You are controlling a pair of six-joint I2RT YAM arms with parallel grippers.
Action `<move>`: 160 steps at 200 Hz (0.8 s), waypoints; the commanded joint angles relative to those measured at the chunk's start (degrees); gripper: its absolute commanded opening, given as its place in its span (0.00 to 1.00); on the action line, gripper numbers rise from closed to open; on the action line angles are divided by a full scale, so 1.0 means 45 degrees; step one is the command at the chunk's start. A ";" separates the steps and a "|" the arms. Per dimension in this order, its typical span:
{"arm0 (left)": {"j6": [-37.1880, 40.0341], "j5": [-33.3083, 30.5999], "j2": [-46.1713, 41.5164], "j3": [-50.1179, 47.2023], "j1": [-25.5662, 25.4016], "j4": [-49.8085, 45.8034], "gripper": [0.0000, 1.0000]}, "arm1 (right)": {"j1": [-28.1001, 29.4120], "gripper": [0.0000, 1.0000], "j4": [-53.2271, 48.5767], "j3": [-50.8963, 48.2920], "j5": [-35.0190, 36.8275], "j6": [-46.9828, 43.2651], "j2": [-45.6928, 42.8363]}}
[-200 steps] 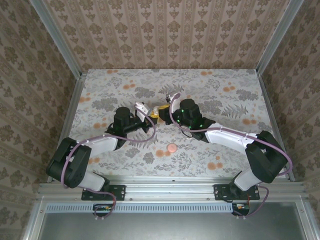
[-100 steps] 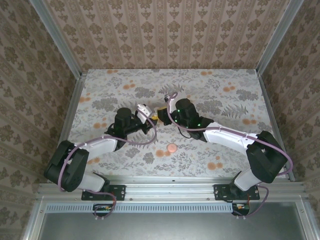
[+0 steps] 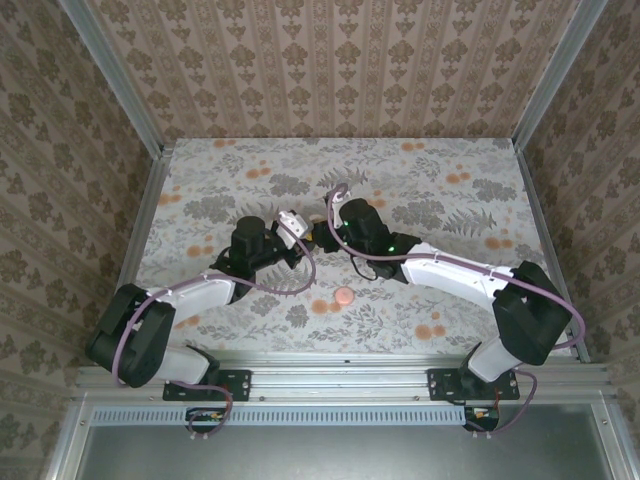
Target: Insert wireless bluetooth earbuds into charging case
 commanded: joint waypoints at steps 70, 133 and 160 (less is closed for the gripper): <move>0.0306 0.0298 -0.0472 0.0299 -0.0171 0.0402 0.14 | -0.0697 0.44 0.2057 -0.0929 -0.2803 0.0952 -0.1173; -0.0141 0.0843 -0.0319 0.0322 -0.0115 0.0755 0.14 | -0.1558 0.46 0.2269 -0.2141 -0.3383 -0.1300 -0.3003; -0.0105 0.1455 -0.0317 0.0299 -0.0076 0.0815 0.14 | -0.1804 0.49 0.2340 -0.2685 -0.4073 -0.3785 -0.3501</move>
